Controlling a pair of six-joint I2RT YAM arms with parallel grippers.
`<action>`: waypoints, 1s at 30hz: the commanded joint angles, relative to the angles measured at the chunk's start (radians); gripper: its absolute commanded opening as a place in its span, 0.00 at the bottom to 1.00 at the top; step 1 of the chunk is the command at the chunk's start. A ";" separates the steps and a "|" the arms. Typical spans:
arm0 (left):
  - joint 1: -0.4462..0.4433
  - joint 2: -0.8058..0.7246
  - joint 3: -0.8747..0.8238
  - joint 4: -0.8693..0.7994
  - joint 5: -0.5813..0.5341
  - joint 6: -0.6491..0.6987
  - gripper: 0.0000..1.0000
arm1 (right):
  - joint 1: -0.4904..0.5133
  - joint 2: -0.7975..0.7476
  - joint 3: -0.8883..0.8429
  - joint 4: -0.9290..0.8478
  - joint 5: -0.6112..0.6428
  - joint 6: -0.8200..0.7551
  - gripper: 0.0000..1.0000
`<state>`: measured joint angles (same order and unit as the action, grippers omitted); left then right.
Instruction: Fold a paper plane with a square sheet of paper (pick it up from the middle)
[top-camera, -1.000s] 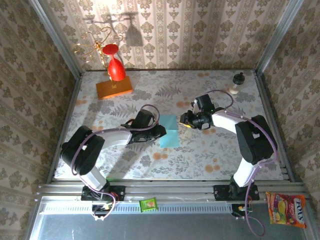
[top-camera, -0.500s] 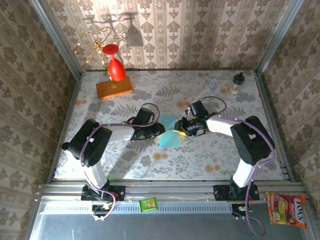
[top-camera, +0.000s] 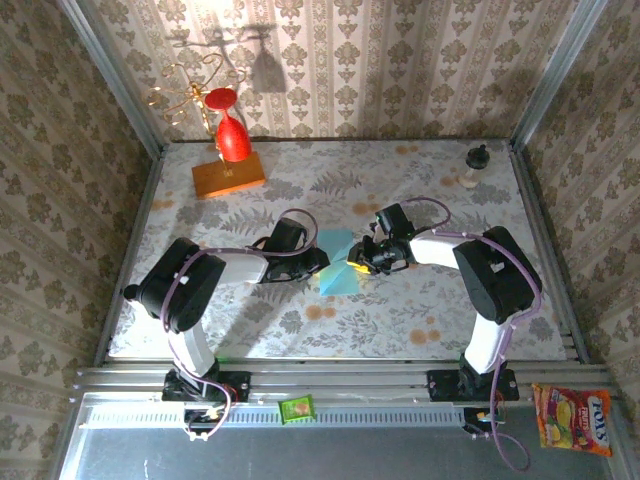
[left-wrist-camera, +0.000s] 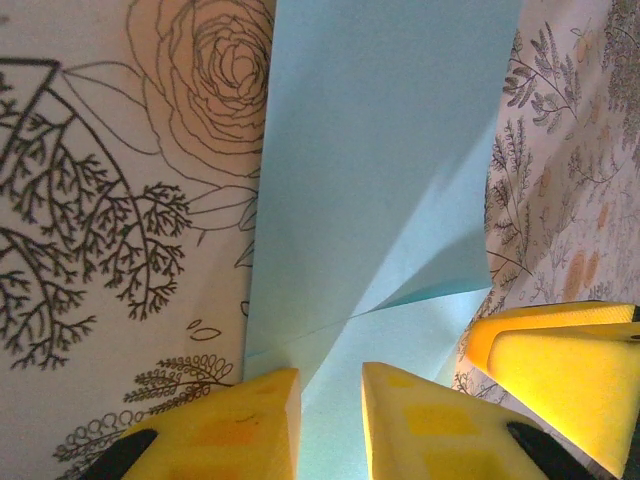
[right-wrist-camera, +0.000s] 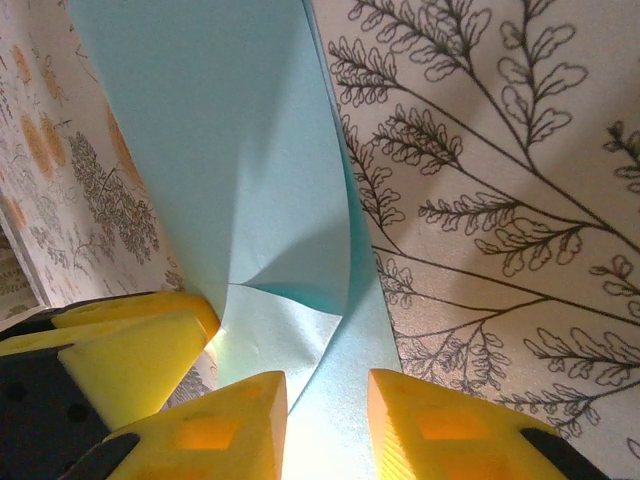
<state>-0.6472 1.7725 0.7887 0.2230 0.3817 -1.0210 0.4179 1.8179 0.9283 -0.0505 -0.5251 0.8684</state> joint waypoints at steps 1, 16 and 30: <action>0.003 0.030 -0.022 -0.021 -0.002 -0.010 0.24 | 0.004 0.031 0.018 0.009 -0.034 0.017 0.28; 0.004 0.036 -0.026 -0.020 0.002 -0.016 0.24 | 0.004 0.064 0.029 0.073 -0.088 0.024 0.21; 0.005 0.035 -0.030 -0.010 0.002 -0.023 0.24 | 0.005 0.016 -0.003 0.060 -0.065 0.018 0.26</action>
<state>-0.6453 1.7741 0.7845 0.2329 0.3889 -1.0298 0.4171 1.8408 0.9348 0.0017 -0.5808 0.8753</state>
